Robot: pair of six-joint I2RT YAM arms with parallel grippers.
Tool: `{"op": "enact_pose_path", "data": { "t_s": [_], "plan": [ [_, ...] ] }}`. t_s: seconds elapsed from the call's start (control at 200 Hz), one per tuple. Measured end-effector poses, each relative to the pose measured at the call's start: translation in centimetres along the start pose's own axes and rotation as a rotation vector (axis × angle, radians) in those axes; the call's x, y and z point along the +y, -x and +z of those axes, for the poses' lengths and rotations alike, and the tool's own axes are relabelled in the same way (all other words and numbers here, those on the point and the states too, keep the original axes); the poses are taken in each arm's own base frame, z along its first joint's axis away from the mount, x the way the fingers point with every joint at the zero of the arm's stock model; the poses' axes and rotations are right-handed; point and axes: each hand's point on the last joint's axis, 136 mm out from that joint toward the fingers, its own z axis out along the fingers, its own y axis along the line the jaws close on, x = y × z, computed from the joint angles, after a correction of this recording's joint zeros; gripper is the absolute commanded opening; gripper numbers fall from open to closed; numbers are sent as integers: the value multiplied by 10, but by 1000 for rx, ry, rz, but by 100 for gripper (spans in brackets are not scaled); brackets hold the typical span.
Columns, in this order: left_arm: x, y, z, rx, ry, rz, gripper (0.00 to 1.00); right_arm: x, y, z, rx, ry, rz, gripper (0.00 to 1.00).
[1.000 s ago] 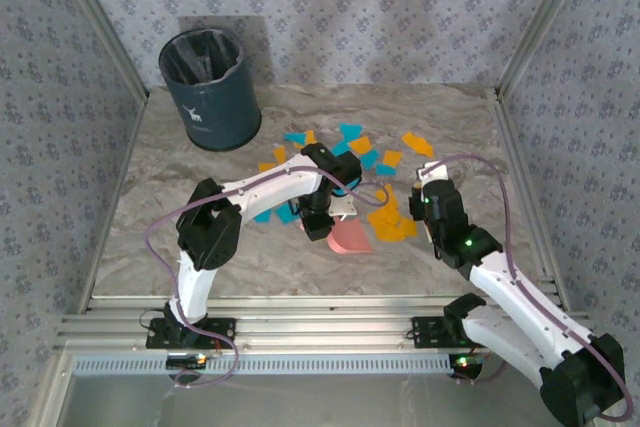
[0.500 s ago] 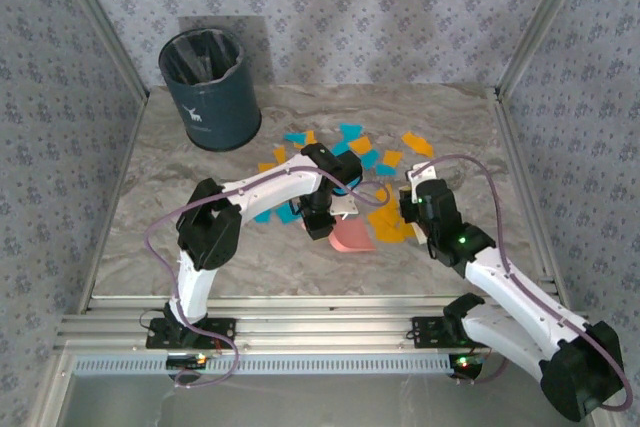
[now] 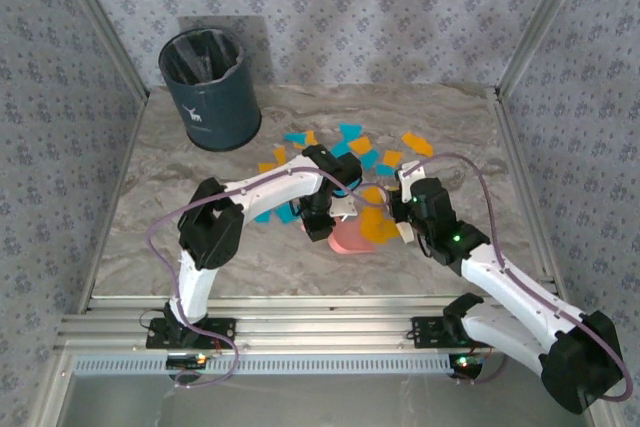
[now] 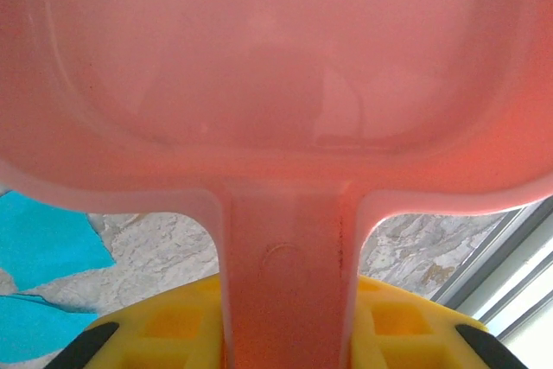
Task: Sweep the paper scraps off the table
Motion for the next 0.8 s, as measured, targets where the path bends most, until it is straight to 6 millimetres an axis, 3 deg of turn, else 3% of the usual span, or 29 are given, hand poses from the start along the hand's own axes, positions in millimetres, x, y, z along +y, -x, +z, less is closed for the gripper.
{"op": "enact_pose_path", "data": {
  "t_s": [0.535, 0.8],
  "plan": [
    [3, -1, 5, 7, 2, -46, 0, 28, 6, -3, -3, 152, 47, 0],
    [5, -3, 13, 11, 1, -66, 0, 24, 13, -14, -31, 143, 83, 0]
  ]
}}
